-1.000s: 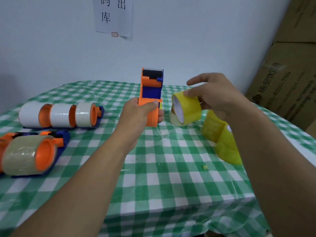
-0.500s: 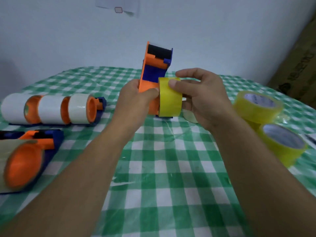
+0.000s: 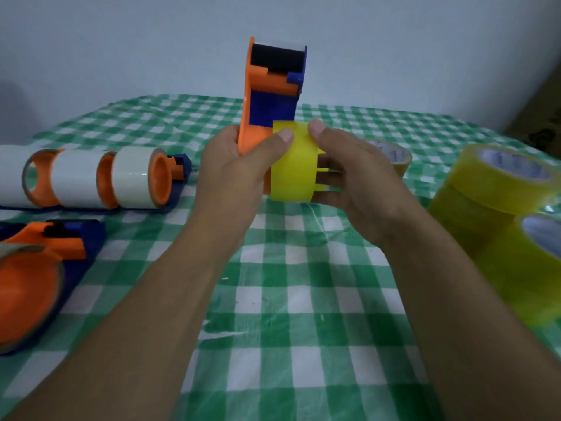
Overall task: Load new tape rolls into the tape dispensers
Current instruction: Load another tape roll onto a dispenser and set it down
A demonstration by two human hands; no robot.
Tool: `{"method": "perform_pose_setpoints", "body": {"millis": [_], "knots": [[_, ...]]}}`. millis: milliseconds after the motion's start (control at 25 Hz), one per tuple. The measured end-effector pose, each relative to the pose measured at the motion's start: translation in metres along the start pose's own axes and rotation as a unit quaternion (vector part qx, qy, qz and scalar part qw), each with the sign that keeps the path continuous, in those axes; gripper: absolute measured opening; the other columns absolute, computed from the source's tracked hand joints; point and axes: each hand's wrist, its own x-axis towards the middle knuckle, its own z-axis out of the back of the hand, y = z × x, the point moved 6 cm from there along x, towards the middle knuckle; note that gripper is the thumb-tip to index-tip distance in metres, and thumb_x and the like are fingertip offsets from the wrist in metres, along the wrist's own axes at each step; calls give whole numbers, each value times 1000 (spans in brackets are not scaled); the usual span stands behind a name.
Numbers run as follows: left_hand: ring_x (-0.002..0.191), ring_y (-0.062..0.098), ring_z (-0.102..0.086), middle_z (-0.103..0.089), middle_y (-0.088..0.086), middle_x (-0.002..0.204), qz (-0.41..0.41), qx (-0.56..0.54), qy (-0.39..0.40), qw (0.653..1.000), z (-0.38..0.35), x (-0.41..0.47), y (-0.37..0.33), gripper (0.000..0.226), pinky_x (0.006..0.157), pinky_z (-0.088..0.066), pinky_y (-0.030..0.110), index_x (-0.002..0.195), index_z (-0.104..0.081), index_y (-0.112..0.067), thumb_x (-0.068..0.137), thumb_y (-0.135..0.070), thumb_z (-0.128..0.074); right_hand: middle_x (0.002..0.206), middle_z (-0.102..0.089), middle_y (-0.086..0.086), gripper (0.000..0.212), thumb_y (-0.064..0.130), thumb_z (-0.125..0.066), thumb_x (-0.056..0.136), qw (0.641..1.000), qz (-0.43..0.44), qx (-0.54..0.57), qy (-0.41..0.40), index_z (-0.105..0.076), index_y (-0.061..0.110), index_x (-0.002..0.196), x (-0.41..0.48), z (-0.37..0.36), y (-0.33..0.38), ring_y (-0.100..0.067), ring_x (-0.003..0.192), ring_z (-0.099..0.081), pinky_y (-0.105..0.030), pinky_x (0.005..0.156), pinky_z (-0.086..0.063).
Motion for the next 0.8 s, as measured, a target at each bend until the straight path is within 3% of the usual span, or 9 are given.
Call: {"method": "perform_pose_setpoints", "body": {"millis": [120, 320, 480, 640, 720, 800], "knots": [[82, 25, -68, -68, 24, 97, -3, -17, 6, 1000, -1, -5, 1, 33, 70, -58, 33, 111, -62, 12, 96, -18, -63, 102, -76, -15, 37, 45, -62, 96, 1000, -18, 2, -11, -69, 14, 115, -4, -2, -1, -32, 92, -76, -50, 82, -62], [88, 30, -66, -65, 31, 108, -4, -24, 14, 1000, -5, -8, 6, 41, 78, -57, 46, 114, -60, 10, 96, -27, -60, 98, -76, -20, 50, 55, -56, 96, 998, -63, 2, 12, -70, 10, 115, -8, -11, -7, -33, 88, -76, -47, 73, -63], [87, 34, -63, -59, 36, 110, 0, -33, 21, 999, -7, -9, 10, 54, 76, -56, 41, 114, -56, 15, 95, -35, -58, 96, -75, -24, 63, 60, -54, 95, 997, -75, -9, 13, -68, 0, 111, -9, -12, -10, -36, 89, -76, -48, 74, -64], [97, 38, -69, -68, 27, 111, 14, -29, 45, 998, -8, -9, 13, 42, 82, -59, 47, 119, -61, 6, 93, -27, -62, 99, -75, -24, 64, 61, -54, 94, 997, -77, -13, 13, -68, 2, 113, -9, -11, -11, -36, 90, -75, -47, 73, -64], [89, 29, -73, -73, 19, 105, 7, -8, 68, 998, -11, -10, 12, 41, 71, -61, 38, 119, -61, 3, 88, -20, -70, 109, -70, -29, 66, 63, -54, 93, 997, -76, -9, 11, -68, 3, 115, -9, -9, -12, -39, 97, -73, -48, 73, -63], [82, 19, -74, -75, 11, 96, -4, 29, 68, 997, -13, -11, 10, 44, 67, -58, 28, 117, -61, 2, 81, -14, -80, 116, -66, -30, 61, 67, -53, 92, 997, -78, -3, 3, -69, 9, 106, -9, -7, -12, -42, 104, -70, -50, 74, -63]]}}
